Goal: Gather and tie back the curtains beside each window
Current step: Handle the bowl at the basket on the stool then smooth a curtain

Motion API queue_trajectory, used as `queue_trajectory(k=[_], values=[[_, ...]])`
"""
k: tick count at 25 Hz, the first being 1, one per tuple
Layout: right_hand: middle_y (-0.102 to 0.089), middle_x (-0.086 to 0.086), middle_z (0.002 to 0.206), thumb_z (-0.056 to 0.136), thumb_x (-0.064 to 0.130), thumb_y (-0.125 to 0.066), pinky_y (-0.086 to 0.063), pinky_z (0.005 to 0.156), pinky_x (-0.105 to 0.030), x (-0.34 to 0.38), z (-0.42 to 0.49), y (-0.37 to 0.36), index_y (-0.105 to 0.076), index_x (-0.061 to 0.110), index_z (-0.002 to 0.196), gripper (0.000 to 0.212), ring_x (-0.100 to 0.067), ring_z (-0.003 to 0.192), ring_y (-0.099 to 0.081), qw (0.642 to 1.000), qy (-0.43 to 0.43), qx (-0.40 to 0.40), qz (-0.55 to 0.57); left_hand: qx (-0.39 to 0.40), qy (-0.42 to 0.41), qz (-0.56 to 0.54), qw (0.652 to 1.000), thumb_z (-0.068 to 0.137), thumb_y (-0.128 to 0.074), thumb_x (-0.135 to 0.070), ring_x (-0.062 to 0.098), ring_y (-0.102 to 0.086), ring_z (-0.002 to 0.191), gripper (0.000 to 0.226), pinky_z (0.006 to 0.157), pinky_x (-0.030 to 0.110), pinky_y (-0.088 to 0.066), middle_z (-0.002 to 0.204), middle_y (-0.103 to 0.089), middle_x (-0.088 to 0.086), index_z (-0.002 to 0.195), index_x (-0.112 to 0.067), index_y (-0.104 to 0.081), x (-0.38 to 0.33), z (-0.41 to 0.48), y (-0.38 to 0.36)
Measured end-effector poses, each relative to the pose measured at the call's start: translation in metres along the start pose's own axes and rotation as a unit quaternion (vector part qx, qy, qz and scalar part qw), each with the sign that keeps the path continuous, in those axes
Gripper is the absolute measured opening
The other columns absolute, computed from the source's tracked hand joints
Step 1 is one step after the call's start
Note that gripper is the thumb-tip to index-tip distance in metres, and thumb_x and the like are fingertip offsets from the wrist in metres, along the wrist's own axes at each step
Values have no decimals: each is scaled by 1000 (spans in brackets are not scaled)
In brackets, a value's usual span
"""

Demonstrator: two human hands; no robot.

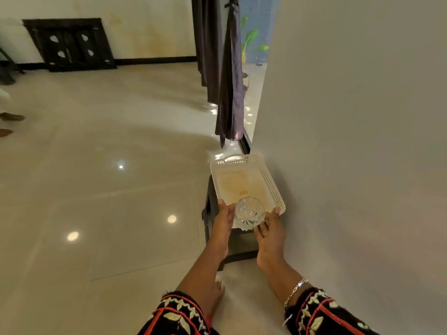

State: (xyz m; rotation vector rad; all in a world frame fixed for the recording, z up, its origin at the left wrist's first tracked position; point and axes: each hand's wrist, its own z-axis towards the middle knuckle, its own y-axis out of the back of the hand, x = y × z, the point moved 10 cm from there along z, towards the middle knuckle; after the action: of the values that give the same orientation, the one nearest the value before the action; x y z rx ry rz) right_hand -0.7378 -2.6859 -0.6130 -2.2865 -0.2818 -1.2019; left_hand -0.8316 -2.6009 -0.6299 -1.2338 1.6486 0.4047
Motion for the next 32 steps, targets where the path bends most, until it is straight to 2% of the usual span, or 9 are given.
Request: queue_trajectory(k=[2, 5, 7, 12, 17, 23, 27, 29, 32], values=[[-55, -3, 119, 94, 43, -41, -42, 94, -34, -14, 34, -6, -47, 19, 121, 37, -19, 114, -49, 999, -25, -41, 2, -1, 13, 24, 1000, 93, -13, -56, 5, -57, 103, 57, 99, 24, -35, 109, -64, -6, 98, -26, -62, -1, 41, 8], [-54, -5, 120, 93, 45, -42, -41, 97, -36, -31, 76, -18, -46, 10, 127, 49, -21, 114, -50, 993, -66, -93, 15, 7, 47, 49, 998, 94, -13, -55, -4, -61, 85, 59, 70, 11, -46, 98, -67, -7, 92, -25, -63, -2, 97, 18], [-54, -6, 123, 94, 45, -41, -39, 101, -38, -45, 100, -26, -46, 9, 126, 49, -23, 119, -49, 987, -89, -129, 27, 8, 77, 73, 994, 95, -15, -52, -2, -62, 84, 57, 62, 8, -46, 101, -66, -1, 92, -21, -63, -1, 134, 25], [-49, -11, 133, 95, 42, -41, -36, 106, -38, -78, 155, -41, -44, 6, 130, 50, -25, 127, -43, 972, -128, -188, 63, 28, 132, 119, 984, 98, -20, -46, 15, -61, 96, 58, 73, 15, -44, 107, -65, 10, 99, -7, -62, 11, 217, 32], [-53, -14, 118, 92, 43, -46, -41, 103, -36, -112, 198, -38, -50, 5, 115, 45, -25, 121, -47, 954, -179, -227, 73, 57, 164, 191, 966, 99, -18, -45, 26, -59, 108, 61, 94, 31, -42, 111, -65, 18, 104, -3, -63, 33, 275, 37], [-59, -11, 105, 93, 34, -50, -44, 96, -33, -141, 232, -38, -53, 17, 93, 17, -21, 106, -55, 949, -208, -217, 98, 93, 179, 247, 948, 100, -17, -43, 28, -59, 109, 62, 104, 39, -39, 111, -65, 19, 108, -1, -63, 50, 317, 36], [-56, -5, 107, 93, 21, -53, -42, 100, -34, -153, 242, -35, -51, 15, 92, 7, -16, 104, -52, 949, -227, -203, 79, 110, 181, 275, 938, 101, -20, -39, 18, -58, 91, 54, 107, 43, -36, 112, -64, 17, 101, -8, -64, 60, 325, 35], [-55, -11, 117, 90, 12, -55, -41, 103, -35, -158, 245, -33, -50, 14, 94, 6, -18, 110, -52, 951, -230, -197, 64, 103, 197, 280, 934, 100, -23, -37, 22, -57, 108, 47, 108, 44, -35, 124, -59, 15, 95, -14, -64, 64, 327, 38], [-54, -13, 125, 88, 10, -57, -41, 104, -35, -160, 248, -31, -51, 11, 106, 19, -20, 115, -52, 957, -224, -184, 36, 114, 198, 282, 932, 100, -21, -40, 24, -53, 117, 48, 107, 41, -35, 119, -62, 10, 97, -17, -63, 63, 326, 37]])
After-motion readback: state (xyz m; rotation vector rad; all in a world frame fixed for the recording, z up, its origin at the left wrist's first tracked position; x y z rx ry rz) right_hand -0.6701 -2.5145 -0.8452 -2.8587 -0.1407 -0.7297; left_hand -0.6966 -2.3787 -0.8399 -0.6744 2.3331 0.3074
